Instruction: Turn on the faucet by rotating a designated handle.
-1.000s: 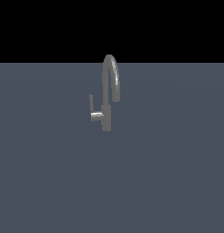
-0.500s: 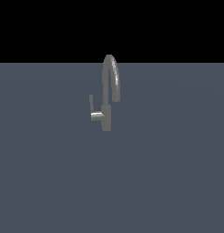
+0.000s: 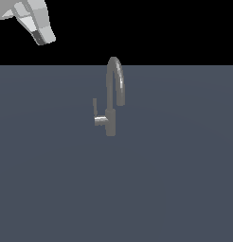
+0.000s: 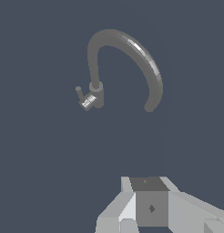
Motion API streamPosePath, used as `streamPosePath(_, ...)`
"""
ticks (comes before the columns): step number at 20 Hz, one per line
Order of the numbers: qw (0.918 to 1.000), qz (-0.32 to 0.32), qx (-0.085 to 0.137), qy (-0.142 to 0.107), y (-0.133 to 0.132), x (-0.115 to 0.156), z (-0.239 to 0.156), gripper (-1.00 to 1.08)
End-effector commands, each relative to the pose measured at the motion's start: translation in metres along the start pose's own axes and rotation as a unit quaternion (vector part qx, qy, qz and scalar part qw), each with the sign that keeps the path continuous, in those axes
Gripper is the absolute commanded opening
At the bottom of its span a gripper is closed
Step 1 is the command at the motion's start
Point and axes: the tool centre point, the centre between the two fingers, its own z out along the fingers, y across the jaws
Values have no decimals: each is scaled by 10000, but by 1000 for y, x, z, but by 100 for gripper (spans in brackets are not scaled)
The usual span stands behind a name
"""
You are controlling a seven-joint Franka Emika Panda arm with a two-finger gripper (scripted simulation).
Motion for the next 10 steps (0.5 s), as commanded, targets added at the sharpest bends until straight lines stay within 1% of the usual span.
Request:
streamPosePath(1,9998,168,-42,95,-9,0,10,-100)
streamPosePath(10,9965,705,-200,399,-37,5,44,-100)
